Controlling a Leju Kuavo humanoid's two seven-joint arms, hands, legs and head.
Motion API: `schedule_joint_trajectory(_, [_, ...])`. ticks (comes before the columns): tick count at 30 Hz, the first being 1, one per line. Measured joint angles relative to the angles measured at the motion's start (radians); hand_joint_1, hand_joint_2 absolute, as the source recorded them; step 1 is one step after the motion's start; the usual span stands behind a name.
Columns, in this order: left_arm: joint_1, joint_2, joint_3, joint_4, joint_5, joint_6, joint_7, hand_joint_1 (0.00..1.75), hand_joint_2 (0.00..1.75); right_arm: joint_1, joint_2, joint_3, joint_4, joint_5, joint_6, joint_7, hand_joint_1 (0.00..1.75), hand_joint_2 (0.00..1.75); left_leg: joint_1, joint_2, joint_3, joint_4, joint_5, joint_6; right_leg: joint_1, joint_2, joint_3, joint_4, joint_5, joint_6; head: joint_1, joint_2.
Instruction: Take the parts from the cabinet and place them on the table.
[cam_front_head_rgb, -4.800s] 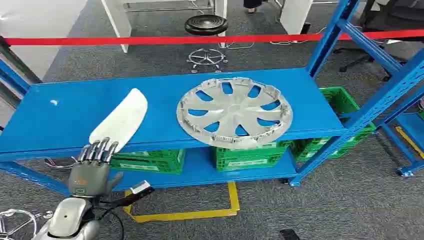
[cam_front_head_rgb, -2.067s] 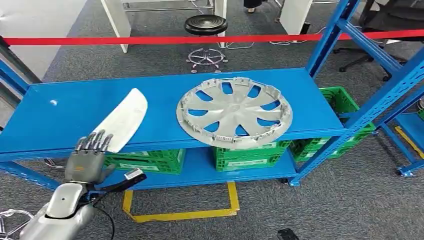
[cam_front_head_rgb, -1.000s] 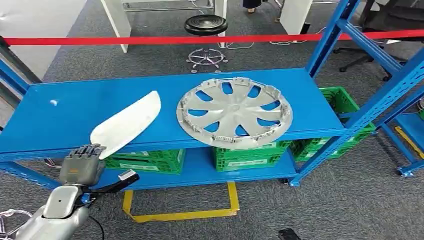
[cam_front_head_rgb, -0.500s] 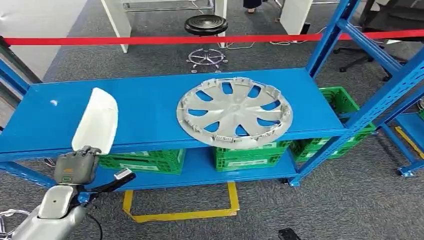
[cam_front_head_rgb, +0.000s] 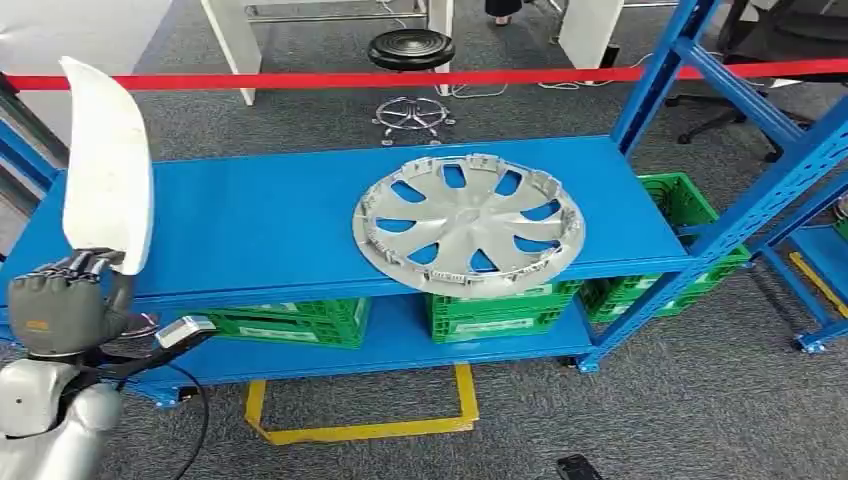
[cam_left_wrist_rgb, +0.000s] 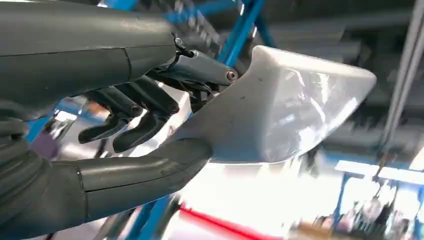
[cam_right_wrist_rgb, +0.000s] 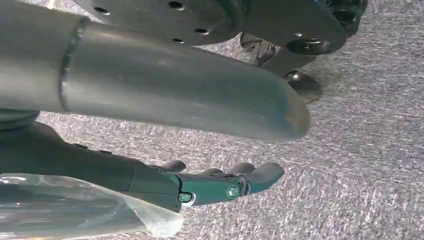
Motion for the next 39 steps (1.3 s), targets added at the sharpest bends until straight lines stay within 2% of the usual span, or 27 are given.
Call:
schedule_joint_trajectory(5, [0.023, -0.057, 0.068, -0.141, -0.010, 0.000, -0.074, 1.75, 1.75, 0.000, 0.000, 0.000, 0.001, 0.003, -0.001, 0.000, 0.00, 0.00, 0.000, 0.000, 0.000, 0.000, 0.000, 0.000, 0.000, 0.000, 0.000, 0.000, 0.000, 0.000, 0.000, 0.000])
schedule_joint_trajectory(11, [0.036, -0.112, 0.115, -0.242, -0.008, -0.001, -0.151, 1.75, 1.75, -0.001, 0.000, 0.000, 0.002, 0.006, -0.002, 0.000, 0.00, 0.00, 0.000, 0.000, 0.000, 0.000, 0.000, 0.000, 0.000, 0.000, 0.000, 0.000, 0.000, 0.000, 0.000, 0.000])
schedule_joint_trajectory(18, [0.038, -0.167, 0.167, -0.278, 0.035, -0.001, -0.238, 1.75, 1.75, -0.002, 0.001, 0.000, 0.004, 0.010, -0.005, 0.002, 0.00, 0.00, 0.000, 0.000, 0.000, 0.000, 0.000, 0.000, 0.000, 0.000, 0.000, 0.000, 0.000, 0.000, 0.000, 0.000])
schedule_joint_trajectory(23, [0.038, -0.196, 0.200, -0.278, 0.055, -0.001, -0.276, 1.75, 1.75, -0.002, 0.003, 0.000, 0.006, 0.011, -0.008, 0.003, 0.00, 0.00, 0.000, 0.000, 0.000, 0.000, 0.000, 0.000, 0.000, 0.000, 0.000, 0.000, 0.000, 0.000, 0.000, 0.000])
schedule_joint_trajectory(31, [0.038, -0.214, 0.227, -0.282, 0.032, -0.001, -0.299, 1.75, 1.75, -0.004, 0.009, 0.000, 0.007, 0.016, -0.008, 0.008, 0.00, 0.00, -0.001, 0.000, 0.000, 0.001, 0.000, 0.000, -0.001, 0.000, 0.000, -0.001, 0.001, 0.001, 0.000, 0.000])
schedule_joint_trajectory(39, [0.049, -0.211, 0.248, -0.314, 0.016, -0.001, -0.271, 1.75, 1.75, -0.006, 0.024, 0.000, 0.010, 0.025, -0.015, 0.008, 0.00, 0.00, -0.006, 0.000, -0.001, 0.004, -0.001, 0.002, -0.006, 0.000, 0.000, -0.001, 0.002, 0.003, 0.000, 0.000])
